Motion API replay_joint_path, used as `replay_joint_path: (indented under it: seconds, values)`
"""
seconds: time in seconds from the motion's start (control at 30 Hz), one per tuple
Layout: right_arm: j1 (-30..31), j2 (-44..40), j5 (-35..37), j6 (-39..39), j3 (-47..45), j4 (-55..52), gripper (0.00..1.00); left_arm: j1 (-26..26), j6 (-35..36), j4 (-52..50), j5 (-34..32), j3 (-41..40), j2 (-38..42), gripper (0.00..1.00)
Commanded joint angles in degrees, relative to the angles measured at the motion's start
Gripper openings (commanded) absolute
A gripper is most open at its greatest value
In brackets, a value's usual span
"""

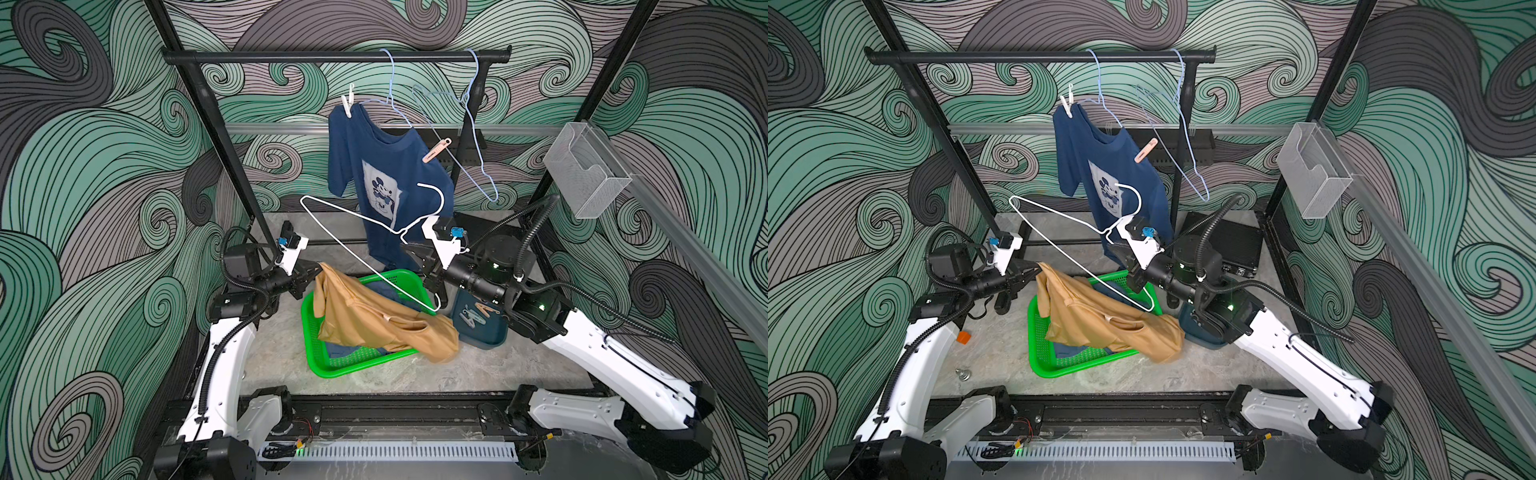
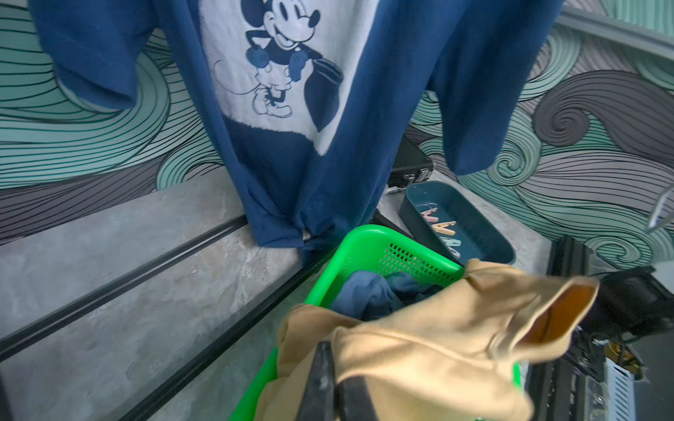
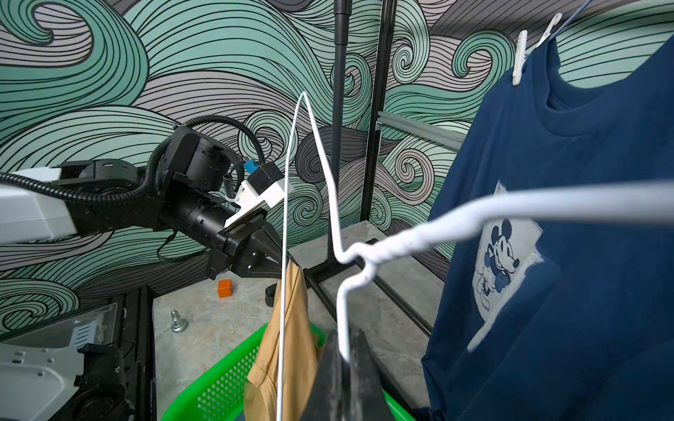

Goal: Remove the clothespins securing t-shirts to the hanger
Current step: Remove the T-shirt from the hanger.

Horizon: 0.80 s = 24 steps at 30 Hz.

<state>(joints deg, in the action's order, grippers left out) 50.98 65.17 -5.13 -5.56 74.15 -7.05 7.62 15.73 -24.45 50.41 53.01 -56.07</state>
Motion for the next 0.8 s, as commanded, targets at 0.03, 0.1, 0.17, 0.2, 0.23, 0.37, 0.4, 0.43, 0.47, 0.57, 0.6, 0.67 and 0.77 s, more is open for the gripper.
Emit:
replay_joint_path:
  seconds: [0.03, 0.1, 0.17, 0.2, 0.23, 0.37, 0.4, 0.43, 0.47, 0.57, 0.6, 0.67, 0.77]
  values:
    - [0.5, 0.9, 2.0, 0.8, 4.4, 5.0, 0.00, 0.1, -2.3, -3.7, -19.6, 3.0, 4.2, 0.00]
    - [0.5, 0.8, 3.4, -0.7, 5.7, 4.0, 0.00, 1.7, -5.5, 1.4, -20.2, 3.1, 5.8, 0.00]
    - [0.4, 0.4, 4.1, -2.2, 6.2, 3.1, 0.00, 2.9, -9.2, 5.4, -19.4, 4.8, 5.2, 0.00]
    - [0.4, 0.2, 4.3, -2.9, 6.2, 2.6, 0.00, 3.8, -11.5, 5.8, -18.9, 7.1, 4.2, 0.00]
    - [0.4, -0.2, 4.5, -3.4, 6.2, 2.0, 0.00, 4.9, -15.4, 6.7, -18.2, 9.5, 2.9, 0.00]
    - [-0.2, -2.1, 5.3, -4.0, 4.7, 1.0, 0.00, 10.5, -35.9, 21.7, -11.5, 15.5, -1.7, 0.00]
    - [-0.5, -2.6, 5.5, -4.0, 4.3, 0.7, 0.00, 10.6, -37.8, 23.4, -11.2, 17.6, -2.6, 0.00]
    - [-0.8, -3.2, 5.6, -3.9, 4.1, 0.5, 0.00, 10.5, -39.1, 24.3, -9.9, 19.6, -3.6, 0.00]
    - [-1.2, -3.6, 5.7, -4.0, 4.0, 0.2, 0.00, 10.5, -40.7, 24.4, -9.3, 21.0, -4.3, 0.00]
    - [-2.3, -4.5, 5.5, -4.0, 3.8, -0.4, 0.00, 9.8, -43.1, 25.5, -5.7, 23.2, -5.4, 0.00]
    - [-2.6, -4.7, 5.5, -4.0, 3.8, -0.6, 0.00, 9.1, -42.7, 25.4, -4.6, 22.9, -5.2, 0.00]
    - [-3.1, -4.9, 5.2, -4.1, 4.0, -1.0, 0.00, 7.9, -40.6, 24.8, -2.5, 21.5, -4.1, 0.00]
    - [-3.5, -4.8, 5.1, -4.4, 4.6, -1.4, 0.00, 4.1, -38.9, 24.4, -1.8, 17.1, -1.4, 0.00]
